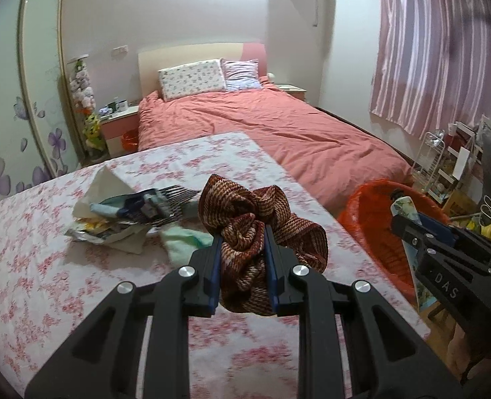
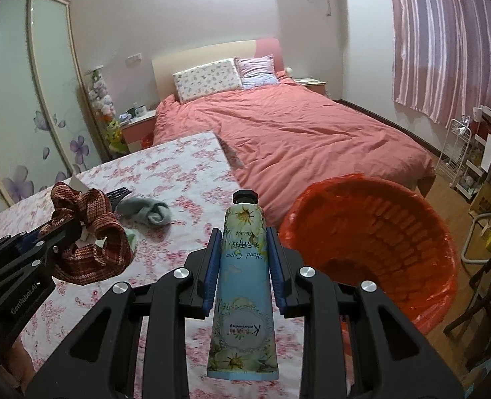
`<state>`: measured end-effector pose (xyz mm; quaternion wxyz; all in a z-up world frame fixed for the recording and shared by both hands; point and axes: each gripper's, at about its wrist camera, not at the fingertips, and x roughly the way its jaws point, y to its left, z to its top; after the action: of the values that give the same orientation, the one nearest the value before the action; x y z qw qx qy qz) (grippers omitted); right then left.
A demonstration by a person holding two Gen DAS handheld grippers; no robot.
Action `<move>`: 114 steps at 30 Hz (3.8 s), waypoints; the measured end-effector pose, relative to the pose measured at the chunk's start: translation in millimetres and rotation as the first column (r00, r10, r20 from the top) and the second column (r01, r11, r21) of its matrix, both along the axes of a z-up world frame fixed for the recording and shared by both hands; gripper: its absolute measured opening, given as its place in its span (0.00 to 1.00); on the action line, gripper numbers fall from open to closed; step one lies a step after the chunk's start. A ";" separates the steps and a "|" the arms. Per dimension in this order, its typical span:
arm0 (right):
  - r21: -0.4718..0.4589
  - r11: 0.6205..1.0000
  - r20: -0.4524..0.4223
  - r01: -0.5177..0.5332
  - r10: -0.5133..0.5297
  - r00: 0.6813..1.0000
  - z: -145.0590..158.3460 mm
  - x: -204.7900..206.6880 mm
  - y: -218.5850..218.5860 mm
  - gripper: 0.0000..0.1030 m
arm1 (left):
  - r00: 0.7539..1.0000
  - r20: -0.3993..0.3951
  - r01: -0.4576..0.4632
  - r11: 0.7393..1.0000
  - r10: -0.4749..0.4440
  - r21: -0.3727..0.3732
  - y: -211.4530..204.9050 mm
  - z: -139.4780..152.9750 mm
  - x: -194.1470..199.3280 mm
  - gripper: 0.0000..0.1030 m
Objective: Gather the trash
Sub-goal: 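Grasp the brown plaid scrunchie with the left tool and lift it toward the basket, then drop the scrunchie and lotion tube into the orange basket, opening both tools, then grasp the mint green towel with the right tool while the left tool returns to the bed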
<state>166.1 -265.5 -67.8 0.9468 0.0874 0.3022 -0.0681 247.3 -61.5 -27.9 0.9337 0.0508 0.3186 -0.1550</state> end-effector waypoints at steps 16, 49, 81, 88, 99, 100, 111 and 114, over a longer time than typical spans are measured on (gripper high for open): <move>0.044 0.994 0.045 0.096 -0.098 0.994 5.1 -18.8 -57.1 0.27 | 0.988 0.016 0.153 0.988 -0.153 -0.027 -74.5 8.8 -8.4 0.22; 0.194 0.955 -0.008 0.226 -0.229 0.973 -29.5 -4.0 -151.4 0.48 | 0.970 -0.104 0.222 0.975 -0.220 0.004 -152.9 -46.4 36.7 0.52; 0.090 0.991 -0.061 -0.100 0.106 0.993 -14.4 43.0 8.3 0.48 | 0.965 -0.110 -0.232 0.970 0.239 0.072 84.1 -55.9 56.3 0.62; 0.075 0.968 -0.100 -0.240 0.247 0.964 -24.0 71.7 76.0 0.48 | 0.936 -0.119 -0.325 0.944 0.330 0.059 136.8 -57.4 60.9 0.65; 0.020 0.935 -0.155 -0.353 0.352 0.923 -41.5 101.1 149.3 0.64 | 0.902 -0.136 -0.411 0.911 0.410 0.016 188.2 -58.0 64.4 0.69; 0.009 0.934 -0.163 -0.356 0.353 0.921 -43.2 104.3 154.4 0.64 | 0.901 -0.139 -0.414 0.910 0.412 0.013 189.7 -58.7 64.8 0.69; -0.019 0.942 -0.226 -0.336 0.323 0.919 -60.0 114.6 152.3 0.15 | 0.904 -0.177 -0.401 0.916 0.390 -0.027 185.1 -62.8 73.5 0.70; -0.007 0.947 -0.218 -0.321 0.312 0.925 -59.4 107.2 141.7 0.11 | 0.906 -0.191 -0.391 0.919 0.376 -0.043 176.9 -63.2 79.0 0.71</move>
<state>273.3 -123.9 -127.2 0.9088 0.0096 0.4111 0.0701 326.2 115.4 -91.2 0.9147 -0.0644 0.3987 0.0151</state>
